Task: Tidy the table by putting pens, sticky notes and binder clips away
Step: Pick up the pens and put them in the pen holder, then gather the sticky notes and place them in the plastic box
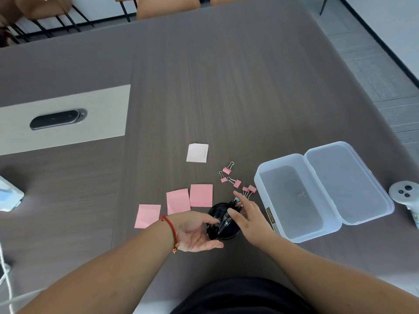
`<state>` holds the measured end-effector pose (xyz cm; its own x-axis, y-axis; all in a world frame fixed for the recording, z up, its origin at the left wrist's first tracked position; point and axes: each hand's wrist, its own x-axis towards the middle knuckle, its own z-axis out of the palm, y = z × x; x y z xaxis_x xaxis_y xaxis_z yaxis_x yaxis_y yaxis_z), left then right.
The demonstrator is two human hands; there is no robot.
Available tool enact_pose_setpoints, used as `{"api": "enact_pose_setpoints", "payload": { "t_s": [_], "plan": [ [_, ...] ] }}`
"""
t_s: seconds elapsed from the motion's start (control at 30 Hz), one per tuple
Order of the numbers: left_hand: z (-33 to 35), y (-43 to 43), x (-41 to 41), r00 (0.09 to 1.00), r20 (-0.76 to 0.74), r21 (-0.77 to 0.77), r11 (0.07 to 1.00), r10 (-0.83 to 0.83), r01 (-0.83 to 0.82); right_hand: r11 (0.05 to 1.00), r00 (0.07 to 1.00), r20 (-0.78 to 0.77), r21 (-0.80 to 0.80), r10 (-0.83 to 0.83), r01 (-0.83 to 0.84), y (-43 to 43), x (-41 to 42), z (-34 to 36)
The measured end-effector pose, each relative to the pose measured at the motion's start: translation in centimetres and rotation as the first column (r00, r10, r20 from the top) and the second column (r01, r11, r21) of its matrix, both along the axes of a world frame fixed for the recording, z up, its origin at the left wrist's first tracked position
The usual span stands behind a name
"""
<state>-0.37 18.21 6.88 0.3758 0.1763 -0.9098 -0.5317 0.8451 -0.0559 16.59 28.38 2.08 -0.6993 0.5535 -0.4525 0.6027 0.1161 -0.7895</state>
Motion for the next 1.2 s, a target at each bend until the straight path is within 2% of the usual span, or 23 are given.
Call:
{"api": "enact_pose_setpoints", "payload": {
  "t_s": [0.1,0.17,0.23,0.3,0.37,0.43,0.47,0.5,0.53,0.57,0.6,0.63,0.7,0.73,0.8,0.87,0.93,1.07,1.1,1.17,1.2],
  "plan": [
    [0.1,-0.9,-0.5,0.999,0.040,0.004,1.000,0.022,-0.023,0.995,0.997,-0.063,0.086,-0.049,0.054,0.9,-0.2,0.5],
    [0.0,-1.8,-1.5,1.000,0.008,-0.002,1.000,0.019,-0.019,0.985,0.982,-0.138,0.103,-0.126,0.141,1.8,-1.0,2.0],
    [0.0,-2.7,-3.0,0.992,-0.119,-0.023,0.999,0.037,-0.040,0.971,0.963,-0.173,0.081,-0.207,0.223,2.8,-2.5,4.6],
    [-0.5,-3.7,-4.9,0.939,-0.339,-0.058,0.994,0.066,-0.091,0.961,0.949,-0.165,0.032,-0.267,0.276,4.2,-4.9,5.7],
    [-1.9,-4.9,-6.8,0.827,-0.555,-0.077,0.984,0.090,-0.158,0.970,0.970,0.006,-0.004,-0.243,0.243,5.9,-8.2,5.7],
    [-3.8,-6.1,-8.7,0.706,-0.699,-0.078,0.970,0.113,-0.232,0.998,0.972,0.232,-0.038,-0.033,0.042,6.2,-11.6,5.2],
    [-4.5,-6.5,-9.4,0.636,-0.769,-0.102,0.967,0.071,-0.231,0.990,0.902,0.409,-0.034,0.140,-0.138,6.0,-13.5,4.7],
    [-5.3,-6.9,-10.0,0.552,-0.833,-0.171,0.967,-0.040,-0.187,0.953,0.818,0.517,0.012,0.253,-0.302,5.5,-14.6,4.1],
    [-5.9,-7.4,-10.4,0.437,-0.872,-0.295,0.949,-0.221,-0.111,0.932,0.751,0.586,-0.021,0.304,-0.361,5.2,-15.6,3.6],
    [-6.5,-7.8,-10.6,0.320,-0.864,-0.426,0.903,-0.390,-0.051,0.962,0.773,0.573,-0.137,0.272,-0.236,4.6,-16.5,3.3],
    [-7.0,-8.3,-10.7,0.257,-0.839,-0.501,0.865,-0.480,-0.018,0.955,0.775,0.559,-0.184,0.295,-0.231,3.9,-17.4,2.8],
    [-7.6,-8.8,-10.8,0.238,-0.831,-0.521,0.853,-0.503,-0.015,0.948,0.768,0.558,-0.149,0.316,-0.281,3.0,-17.5,2.5],
    [-8.9,-10.0,-10.8,0.257,-0.839,-0.505,0.862,-0.479,-0.043,0.893,0.609,0.698,-0.097,0.376,-0.439,1.9,-18.6,0.8],
    [-9.3,-10.4,-10.8,0.257,-0.857,-0.478,0.876,-0.446,-0.071,0.894,0.573,0.747,-0.061,0.336,-0.445,1.3,-19.0,-0.1],
    [-9.7,-11.0,-10.8,0.236,-0.888,-0.430,0.895,-0.395,-0.118,0.857,0.565,0.773,0.057,0.287,-0.513,0.6,-19.3,-1.9],
    [-9.9,-11.3,-11.0,0.224,-0.895,-0.420,0.899,-0.386,-0.127,0.796,0.464,0.832,0.047,0.303,-0.604,-0.1,-19.4,-2.5],
    [-10.2,-11.6,-11.3,0.239,-0.888,-0.427,0.897,-0.393,-0.114,0.780,0.470,0.841,0.098,0.267,-0.618,-0.3,-19.2,-2.5],
    [-10.8,-12.3,-11.8,0.279,-0.895,-0.386,0.918,-0.347,-0.097,0.838,0.513,0.827,0.101,0.229,-0.536,0.4,-19.2,-1.9],
    [-11.0,-12.5,-12.0,0.288,-0.897,-0.374,0.923,-0.336,-0.089,0.828,0.518,0.826,0.121,0.222,-0.548,1.0,-19.2,-1.8],
    [-11.3,-13.0,-12.1,0.297,-0.900,-0.356,0.931,-0.320,-0.077,0.831,0.613,0.780,0.256,0.124,-0.494,2.1,-19.3,-1.5],
    [-11.4,-13.2,-12.1,0.290,-0.908,-0.340,0.937,-0.303,-0.084,0.852,0.725,0.686,0.345,0.057,-0.393,2.6,-19.3,-1.2]
  ]
}}
